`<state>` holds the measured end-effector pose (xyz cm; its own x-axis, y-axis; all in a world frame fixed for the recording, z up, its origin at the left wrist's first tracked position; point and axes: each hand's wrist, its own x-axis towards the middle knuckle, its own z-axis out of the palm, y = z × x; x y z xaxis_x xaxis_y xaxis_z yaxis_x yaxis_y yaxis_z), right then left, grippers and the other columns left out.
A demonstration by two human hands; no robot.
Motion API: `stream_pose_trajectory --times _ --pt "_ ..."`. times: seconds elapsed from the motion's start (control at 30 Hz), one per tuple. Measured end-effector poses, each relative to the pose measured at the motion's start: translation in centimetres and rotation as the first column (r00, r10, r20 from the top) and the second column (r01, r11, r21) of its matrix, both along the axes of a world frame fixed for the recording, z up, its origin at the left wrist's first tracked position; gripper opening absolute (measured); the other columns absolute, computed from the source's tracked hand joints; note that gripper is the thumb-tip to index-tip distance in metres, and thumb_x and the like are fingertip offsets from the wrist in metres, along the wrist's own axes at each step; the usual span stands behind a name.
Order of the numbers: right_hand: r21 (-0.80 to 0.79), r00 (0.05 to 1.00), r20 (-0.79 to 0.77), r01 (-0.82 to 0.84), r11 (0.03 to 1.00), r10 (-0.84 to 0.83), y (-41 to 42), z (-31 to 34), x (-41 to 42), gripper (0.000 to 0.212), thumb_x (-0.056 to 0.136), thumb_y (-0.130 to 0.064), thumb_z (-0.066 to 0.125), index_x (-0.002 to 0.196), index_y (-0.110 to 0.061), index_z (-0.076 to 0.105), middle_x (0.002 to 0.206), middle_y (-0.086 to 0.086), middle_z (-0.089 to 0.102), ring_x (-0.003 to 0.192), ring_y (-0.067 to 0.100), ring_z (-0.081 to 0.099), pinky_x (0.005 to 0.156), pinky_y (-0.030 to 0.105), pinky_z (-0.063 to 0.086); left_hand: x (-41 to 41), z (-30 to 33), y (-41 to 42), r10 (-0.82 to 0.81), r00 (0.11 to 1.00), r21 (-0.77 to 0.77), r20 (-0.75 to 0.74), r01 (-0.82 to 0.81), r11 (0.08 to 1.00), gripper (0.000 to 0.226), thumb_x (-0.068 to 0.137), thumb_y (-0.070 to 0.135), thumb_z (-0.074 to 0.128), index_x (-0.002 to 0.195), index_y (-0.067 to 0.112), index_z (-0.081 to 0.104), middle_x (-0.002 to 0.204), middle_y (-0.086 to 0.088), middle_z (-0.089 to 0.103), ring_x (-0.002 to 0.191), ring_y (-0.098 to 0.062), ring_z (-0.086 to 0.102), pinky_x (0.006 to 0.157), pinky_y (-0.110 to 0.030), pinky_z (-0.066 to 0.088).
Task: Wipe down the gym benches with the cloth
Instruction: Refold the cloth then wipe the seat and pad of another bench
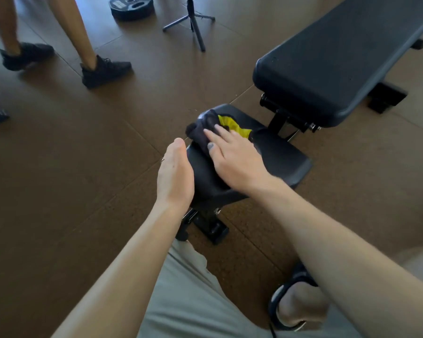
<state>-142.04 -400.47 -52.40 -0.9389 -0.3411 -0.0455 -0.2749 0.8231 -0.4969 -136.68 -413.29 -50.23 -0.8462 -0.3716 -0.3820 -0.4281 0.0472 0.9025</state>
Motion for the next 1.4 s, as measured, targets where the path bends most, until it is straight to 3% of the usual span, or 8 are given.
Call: stream_pose_trajectory --times 0.2,0.33,0.47,0.63,0.93,1.17,1.27,1.4 --pt "-0.069 0.987 -0.069 -0.147 0.987 0.142 1.7 1.3 8.6 0.050 0.109 -0.039 0.033 0.159 -0.033 0.035 0.166 -0.012 0.031 0.153 0.014 0.019 0.124 0.032 0.008 0.4 0.8 0.3 0.019 0.999 -0.059 -0.031 -0.021 0.998 0.049 0.087 0.066 0.030 0.092 0.037 0.069 0.109 0.004 0.071 0.108 -0.017 0.065 0.103 -0.052 0.049" --pt "0.022 0.958 -0.085 -0.273 0.962 0.274 3.2 0.6 5.4 0.054 0.109 -0.052 0.025 0.160 -0.036 0.032 0.167 -0.010 0.029 0.154 0.016 0.024 0.126 0.039 0.019 0.2 0.7 -0.1 -0.177 0.984 -0.278 -0.012 0.167 0.946 0.050 0.088 0.066 0.025 0.109 0.040 0.062 0.120 0.004 0.064 0.114 -0.018 0.060 0.105 -0.049 0.047" --pt "-0.002 0.987 0.045 -0.156 0.988 0.156 3.8 0.8 2.6 0.058 0.107 -0.058 0.029 0.162 -0.038 0.025 0.171 -0.012 0.016 0.158 0.014 0.010 0.128 0.037 0.010 -1.7 0.8 -0.3 -0.376 0.921 -0.630 0.102 0.352 0.692 0.046 0.102 0.047 0.043 0.140 0.022 0.051 0.135 -0.004 0.055 0.124 -0.022 0.049 0.102 -0.040 0.040" --pt "-0.063 0.981 0.091 -0.167 0.984 0.172 5.0 0.8 2.2 0.073 0.099 -0.068 0.043 0.162 -0.034 0.025 0.171 -0.013 0.017 0.158 0.011 0.011 0.127 0.037 0.012 -4.5 2.0 0.0 -0.565 0.820 -0.647 0.095 0.482 0.591 0.051 0.102 0.023 0.045 0.151 0.033 0.035 0.150 -0.004 0.043 0.133 -0.026 0.046 0.106 -0.043 0.039" --pt "-0.428 0.996 -0.069 0.027 0.903 -0.062 10.3 -0.6 2.2 0.026 0.107 -0.018 0.052 0.126 -0.013 0.070 0.120 -0.001 0.072 0.111 0.012 0.065 0.098 0.026 0.050 -6.9 3.5 3.6 -0.845 0.471 -0.736 0.253 0.660 0.148 0.051 0.086 0.009 0.066 0.134 0.026 0.057 0.136 0.007 0.054 0.127 -0.014 0.049 0.106 -0.030 0.037" --pt "-0.690 0.830 0.551 0.393 0.608 0.089 19.9 1.9 -2.8 0.027 0.110 -0.029 0.046 0.119 -0.021 0.070 0.113 0.005 0.076 0.103 0.019 0.074 0.096 0.039 0.059 -9.5 5.4 13.0 -0.847 0.487 -0.700 0.214 0.681 0.215 0.027 0.084 0.042 0.079 0.097 0.026 0.060 0.087 0.008 0.066 0.079 -0.007 0.063 0.073 -0.032 0.053" --pt "-0.694 0.889 0.454 0.304 0.653 0.068 22.9 3.1 -5.8 0.025 0.109 -0.032 0.046 0.114 -0.027 0.069 0.112 -0.007 0.074 0.100 0.002 0.069 0.089 0.020 0.055 -11.9 5.6 16.5 -0.803 0.570 -0.747 0.170 0.607 0.272 0.020 0.087 0.029 0.076 0.098 0.019 0.063 0.089 0.006 0.069 0.087 -0.014 0.066 0.080 -0.038 0.054" --pt "-0.622 0.986 0.141 0.160 0.766 -0.090 27.4 5.8 -10.7 0.041 0.102 -0.047 0.042 0.118 -0.022 0.070 0.114 -0.003 0.072 0.108 0.015 0.067 0.100 0.042 0.052 -16.5 8.2 19.2 -0.582 0.813 -0.783 -0.005 0.358 0.508 0.006 0.088 0.022 0.069 0.087 0.017 0.065 0.079 0.005 0.065 0.085 -0.018 0.060 0.068 -0.026 0.043"
